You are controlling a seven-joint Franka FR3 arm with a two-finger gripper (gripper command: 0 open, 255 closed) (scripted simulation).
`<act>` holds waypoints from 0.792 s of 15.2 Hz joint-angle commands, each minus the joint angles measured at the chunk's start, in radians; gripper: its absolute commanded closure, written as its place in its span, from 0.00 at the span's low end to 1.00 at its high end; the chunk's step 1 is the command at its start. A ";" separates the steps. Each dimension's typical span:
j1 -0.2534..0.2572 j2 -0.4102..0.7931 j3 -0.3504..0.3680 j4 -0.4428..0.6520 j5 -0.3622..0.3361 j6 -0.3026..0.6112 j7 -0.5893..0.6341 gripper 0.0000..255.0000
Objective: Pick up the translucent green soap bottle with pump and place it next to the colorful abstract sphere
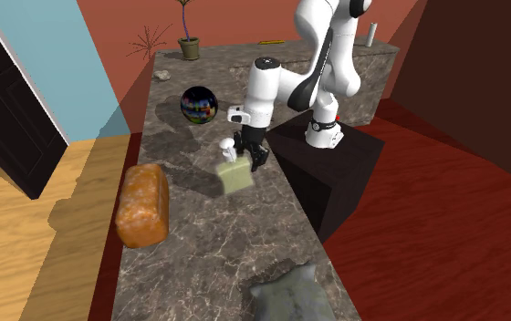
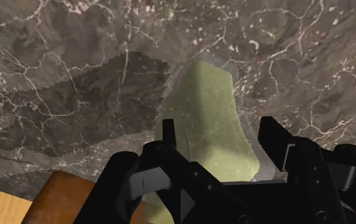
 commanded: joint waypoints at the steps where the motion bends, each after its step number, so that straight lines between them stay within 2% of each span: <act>1: 0.000 -0.017 0.001 0.010 0.010 -0.027 -0.009 1.00; 12: 0.002 -0.092 0.002 0.082 0.050 -0.169 -0.047 1.00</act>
